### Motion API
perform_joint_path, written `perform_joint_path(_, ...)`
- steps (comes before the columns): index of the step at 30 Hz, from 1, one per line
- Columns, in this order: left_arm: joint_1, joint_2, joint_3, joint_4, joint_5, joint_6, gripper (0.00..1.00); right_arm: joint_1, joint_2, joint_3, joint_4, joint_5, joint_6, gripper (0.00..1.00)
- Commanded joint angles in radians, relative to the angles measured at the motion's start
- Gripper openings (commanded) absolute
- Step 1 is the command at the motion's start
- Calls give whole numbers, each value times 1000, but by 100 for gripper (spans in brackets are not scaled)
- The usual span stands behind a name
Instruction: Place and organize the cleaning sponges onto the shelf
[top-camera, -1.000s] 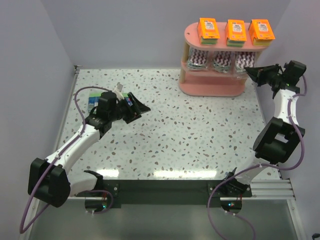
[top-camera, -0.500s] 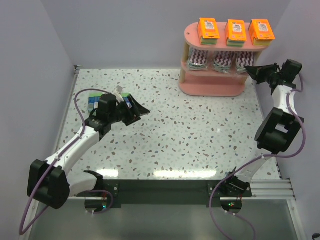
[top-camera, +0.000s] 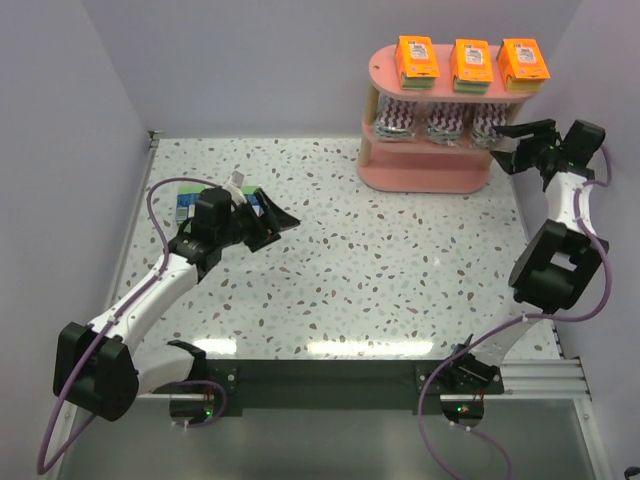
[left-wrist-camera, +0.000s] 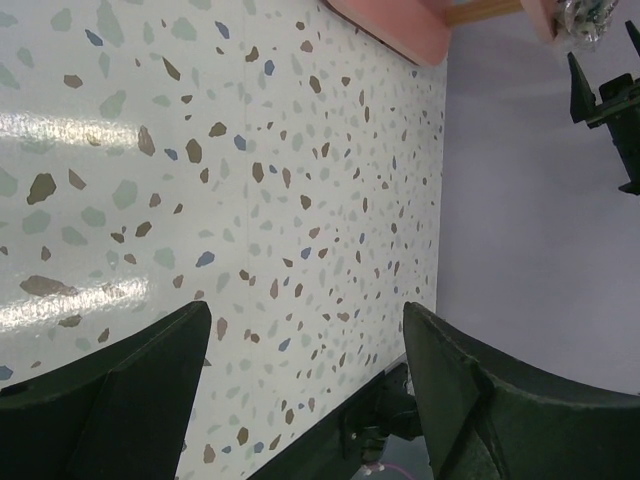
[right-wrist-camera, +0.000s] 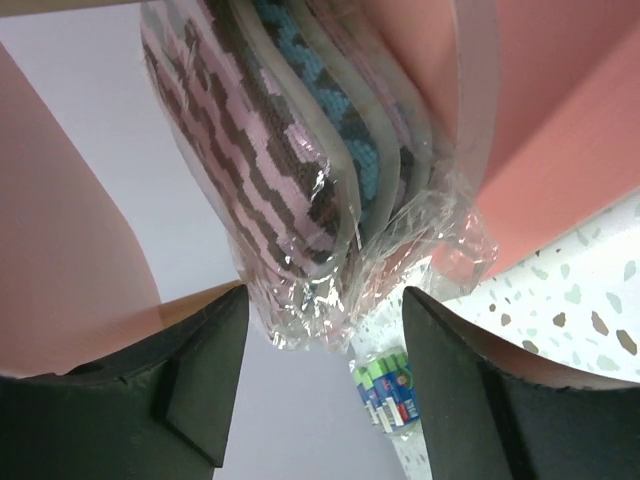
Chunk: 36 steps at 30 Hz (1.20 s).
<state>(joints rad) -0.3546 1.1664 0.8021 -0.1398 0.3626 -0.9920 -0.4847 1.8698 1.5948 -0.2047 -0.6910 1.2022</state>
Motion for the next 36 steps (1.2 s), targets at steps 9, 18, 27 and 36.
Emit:
perform_joint_path(9, 22, -13, 86, -55, -108, 64, 91, -8, -207, -65, -39, 4, -59, 72)
perform_joint_path(18, 218, 192, 256, -96, -195, 283, 91, 157, -593, -396, -205, 142, -228, 74)
perform_joint_path(27, 282, 490, 454, -136, -227, 426, 70, 366, -814, -728, -375, 128, -420, 73)
perform_joint_path(36, 282, 590, 382, -135, -280, 460, 33, 391, -959, -921, -466, 122, -448, 73)
